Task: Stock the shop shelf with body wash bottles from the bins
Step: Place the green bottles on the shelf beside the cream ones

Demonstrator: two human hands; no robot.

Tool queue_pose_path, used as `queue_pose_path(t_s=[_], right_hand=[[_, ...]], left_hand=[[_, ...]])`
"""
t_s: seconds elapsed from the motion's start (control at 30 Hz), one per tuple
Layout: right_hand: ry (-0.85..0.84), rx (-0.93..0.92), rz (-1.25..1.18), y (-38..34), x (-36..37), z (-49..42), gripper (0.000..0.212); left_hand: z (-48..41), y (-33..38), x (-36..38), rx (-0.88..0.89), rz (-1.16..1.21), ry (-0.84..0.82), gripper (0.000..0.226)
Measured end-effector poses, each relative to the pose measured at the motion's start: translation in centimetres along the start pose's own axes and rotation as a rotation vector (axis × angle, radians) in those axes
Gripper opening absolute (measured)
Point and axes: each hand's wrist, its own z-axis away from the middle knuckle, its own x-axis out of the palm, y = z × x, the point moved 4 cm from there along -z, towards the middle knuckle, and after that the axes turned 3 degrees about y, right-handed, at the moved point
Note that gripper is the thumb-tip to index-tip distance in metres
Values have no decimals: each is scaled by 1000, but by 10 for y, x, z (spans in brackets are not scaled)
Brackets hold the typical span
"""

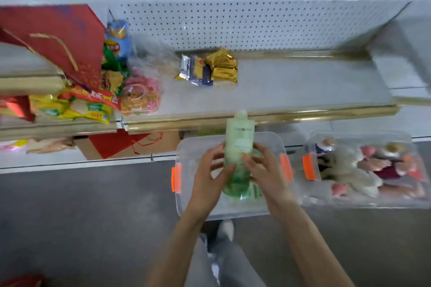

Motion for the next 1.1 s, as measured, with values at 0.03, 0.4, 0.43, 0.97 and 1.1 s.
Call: queue_pose_path(t_s=[0.03, 0.4, 0.43, 0.97, 1.1], right_hand=[[5, -40, 2, -19, -6, 7, 28], [-102, -387, 2, -210, -9, 40, 45], [-126, -400, -18, -222, -5, 39, 46], [48, -706, 159, -381, 53, -63, 34], [136, -748, 222, -393, 60, -91, 43]], left_hand=[[3, 17, 2, 23, 18, -2, 39], [-4, 197, -14, 360, 97, -52, 38], [-9, 208, -20, 380, 89, -39, 39], [-133, 318, -139, 559, -16, 295, 39], [-176, 306, -162, 538, -154, 375, 56]])
